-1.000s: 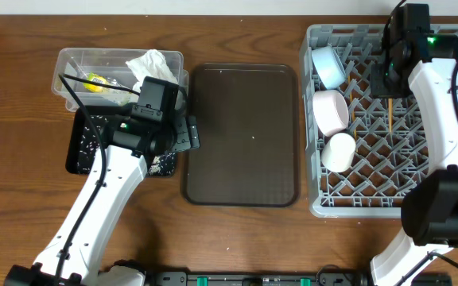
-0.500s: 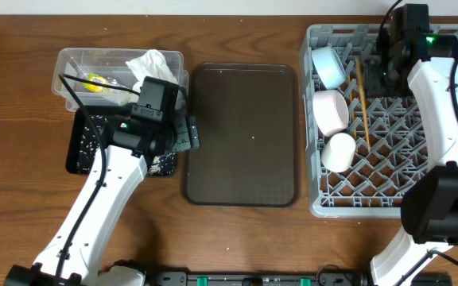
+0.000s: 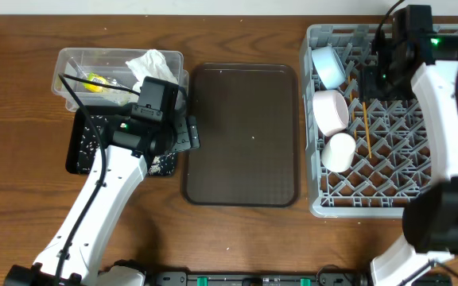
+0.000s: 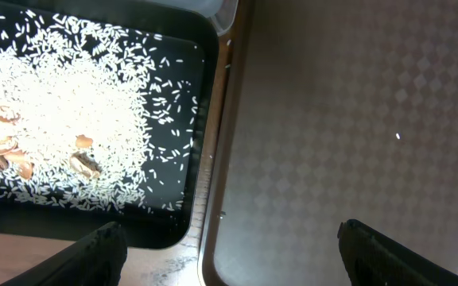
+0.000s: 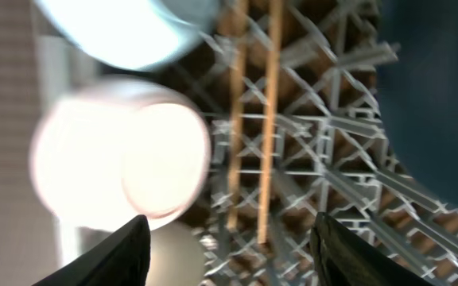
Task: Sort waste into correct bins and load items into the dishwasher rack
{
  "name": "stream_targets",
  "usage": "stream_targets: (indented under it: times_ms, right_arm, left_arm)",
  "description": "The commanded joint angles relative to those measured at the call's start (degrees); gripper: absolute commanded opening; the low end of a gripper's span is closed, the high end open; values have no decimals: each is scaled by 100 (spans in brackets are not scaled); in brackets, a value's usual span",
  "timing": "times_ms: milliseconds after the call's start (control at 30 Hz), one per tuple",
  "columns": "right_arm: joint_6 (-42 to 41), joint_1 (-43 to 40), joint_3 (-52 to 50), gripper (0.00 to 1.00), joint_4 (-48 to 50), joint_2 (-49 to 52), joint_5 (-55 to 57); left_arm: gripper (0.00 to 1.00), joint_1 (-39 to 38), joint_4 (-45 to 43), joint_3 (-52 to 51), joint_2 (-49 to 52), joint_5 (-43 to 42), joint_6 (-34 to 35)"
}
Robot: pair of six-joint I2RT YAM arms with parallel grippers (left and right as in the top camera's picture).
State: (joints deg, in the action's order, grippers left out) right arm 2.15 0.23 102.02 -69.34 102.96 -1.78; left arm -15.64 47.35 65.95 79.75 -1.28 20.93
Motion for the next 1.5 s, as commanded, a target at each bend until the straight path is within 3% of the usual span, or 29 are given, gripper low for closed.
stream_targets:
  times_ms: [0, 300, 500, 700, 833, 967, 1233, 1467]
  right_arm:
    - [4, 334, 37, 99, -11, -1049, -638]
    - [11, 772, 37, 99, -46, -2868, -660]
    - [42, 619, 33, 99, -533, -3877, 531]
    - [0, 450, -208, 99, -710, -4708, 997]
    - [-186, 256, -1285, 99, -85, -5576, 1014]
    - [-398, 50, -2959, 99, 1209, -6520, 708]
    - [-83, 15, -6151, 99, 4068, -7958, -442]
    - [179, 15, -8166, 99, 5574, -8974, -1134]
  left_arm:
    - [88, 20, 7, 15, -2, 48, -33]
    - [88, 20, 7, 15, -2, 48, -33]
    - [87, 20, 7, 15, -2, 48, -33]
    - [88, 20, 7, 15, -2, 48, -33]
    - [88, 20, 7, 15, -2, 48, -33]
    - [88, 20, 7, 15, -2, 48, -33]
    - [88, 20, 7, 15, -2, 48, -33]
    - [88, 20, 7, 15, -2, 48, -33]
